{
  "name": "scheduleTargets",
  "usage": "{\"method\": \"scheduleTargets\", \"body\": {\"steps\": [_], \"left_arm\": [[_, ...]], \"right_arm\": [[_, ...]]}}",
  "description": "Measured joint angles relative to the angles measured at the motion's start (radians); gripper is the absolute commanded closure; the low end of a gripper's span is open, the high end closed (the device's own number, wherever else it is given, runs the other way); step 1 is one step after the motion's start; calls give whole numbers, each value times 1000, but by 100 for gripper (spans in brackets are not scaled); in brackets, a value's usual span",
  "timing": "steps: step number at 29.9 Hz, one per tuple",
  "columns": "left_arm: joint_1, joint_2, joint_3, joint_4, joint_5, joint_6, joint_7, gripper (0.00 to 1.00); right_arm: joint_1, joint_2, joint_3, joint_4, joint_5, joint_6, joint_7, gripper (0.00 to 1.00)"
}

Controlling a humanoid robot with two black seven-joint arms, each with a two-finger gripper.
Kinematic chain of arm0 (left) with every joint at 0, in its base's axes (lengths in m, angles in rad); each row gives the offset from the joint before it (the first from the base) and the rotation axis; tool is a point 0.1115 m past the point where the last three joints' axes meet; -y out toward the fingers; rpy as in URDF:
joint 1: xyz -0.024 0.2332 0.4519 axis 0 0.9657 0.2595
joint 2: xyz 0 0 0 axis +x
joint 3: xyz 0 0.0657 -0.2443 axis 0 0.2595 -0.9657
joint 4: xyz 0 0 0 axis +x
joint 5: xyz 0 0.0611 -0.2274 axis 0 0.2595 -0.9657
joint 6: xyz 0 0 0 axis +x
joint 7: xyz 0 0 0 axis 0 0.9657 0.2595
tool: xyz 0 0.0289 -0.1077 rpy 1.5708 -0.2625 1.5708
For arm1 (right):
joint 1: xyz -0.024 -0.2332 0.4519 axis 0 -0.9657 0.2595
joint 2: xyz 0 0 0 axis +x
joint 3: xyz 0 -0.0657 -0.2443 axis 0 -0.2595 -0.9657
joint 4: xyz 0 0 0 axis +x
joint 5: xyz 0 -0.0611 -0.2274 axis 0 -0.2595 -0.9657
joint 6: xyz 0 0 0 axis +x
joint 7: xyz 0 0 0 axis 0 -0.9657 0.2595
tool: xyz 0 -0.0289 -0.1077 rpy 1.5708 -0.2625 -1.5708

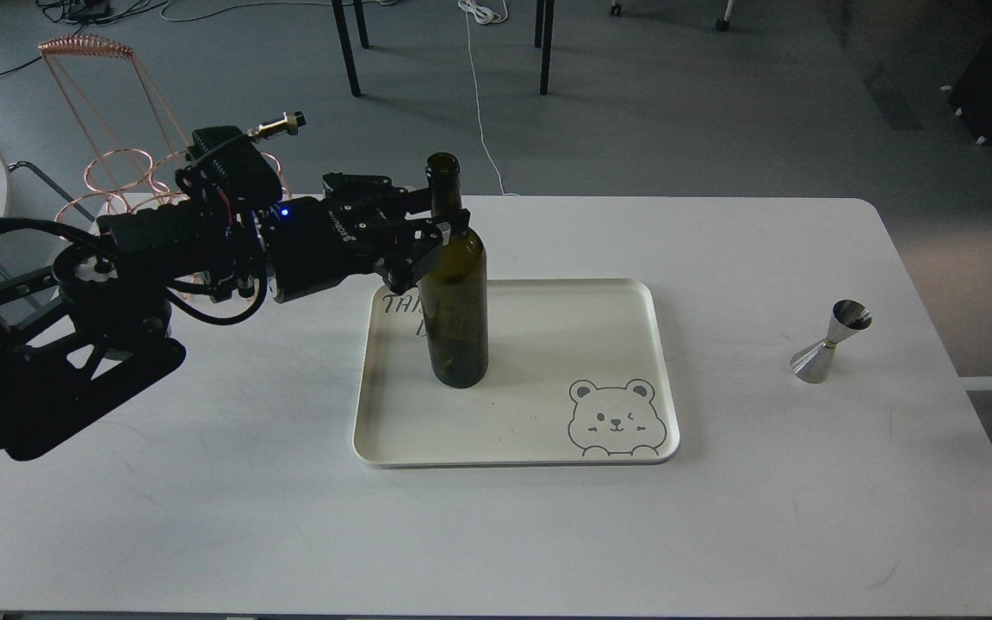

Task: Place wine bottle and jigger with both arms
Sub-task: 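Lift the bottle and carry it over the copper wire rack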

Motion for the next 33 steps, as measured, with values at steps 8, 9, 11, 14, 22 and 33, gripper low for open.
{"method": "scheduleTargets", "body": {"steps": [8,9,11,14,22,33], "left_arm": [[-5,19,-18,-15,-5,50,-3,79],[-5,25,-19,-17,-6,76,-3,78],[-5,46,-20,-18,-8,127,-3,78],[-9,99,-21,-22,-36,155,-6,79],[-38,258,-32,-24,-177,167,-4,79],[-133,339,-31,139,-226,158,-13,81]], "right_arm": [[1,-5,-1,-1,0,0,0,1],[1,-8,-1,-1,0,0,0,1],[0,-10,-1,-1,0,0,0,1],[0,-10,-1,-1,0,0,0,1],[1,-11,-1,0,0,0,0,1],[11,-12,-4,1,-1,0,0,1]]}}
